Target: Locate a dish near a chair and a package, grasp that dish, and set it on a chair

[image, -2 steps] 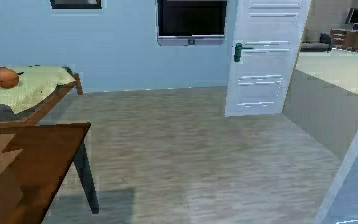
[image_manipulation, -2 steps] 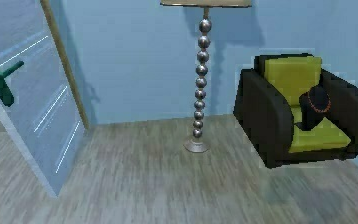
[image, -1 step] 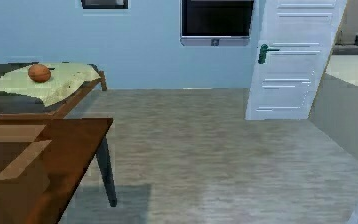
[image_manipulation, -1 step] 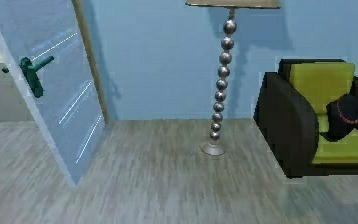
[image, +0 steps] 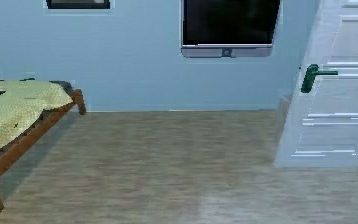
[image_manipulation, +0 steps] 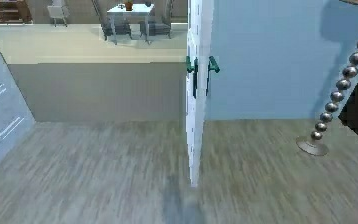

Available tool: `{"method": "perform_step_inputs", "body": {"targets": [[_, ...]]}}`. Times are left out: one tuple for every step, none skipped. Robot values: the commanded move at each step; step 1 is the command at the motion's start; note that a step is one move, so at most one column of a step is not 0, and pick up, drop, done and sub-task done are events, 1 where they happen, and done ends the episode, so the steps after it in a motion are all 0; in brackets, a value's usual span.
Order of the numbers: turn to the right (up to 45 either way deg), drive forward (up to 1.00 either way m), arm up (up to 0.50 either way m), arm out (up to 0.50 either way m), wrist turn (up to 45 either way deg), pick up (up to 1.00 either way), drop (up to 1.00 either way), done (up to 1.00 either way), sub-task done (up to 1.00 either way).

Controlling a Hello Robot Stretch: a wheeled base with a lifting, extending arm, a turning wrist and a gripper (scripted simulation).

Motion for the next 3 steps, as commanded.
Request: {"method": "perform_step_inputs", "body": {"targets": [[0.0,0.35,0.00,0.00,0.0,0.00,0.00,0.00,0.00],[-33.0,0.00,0.00,0.00,0.0,0.00,0.00,0.00,0.00],[-3.0,0.00,0.00,0.00,0.0,0.00,0.00,0.00,0.00]]}}
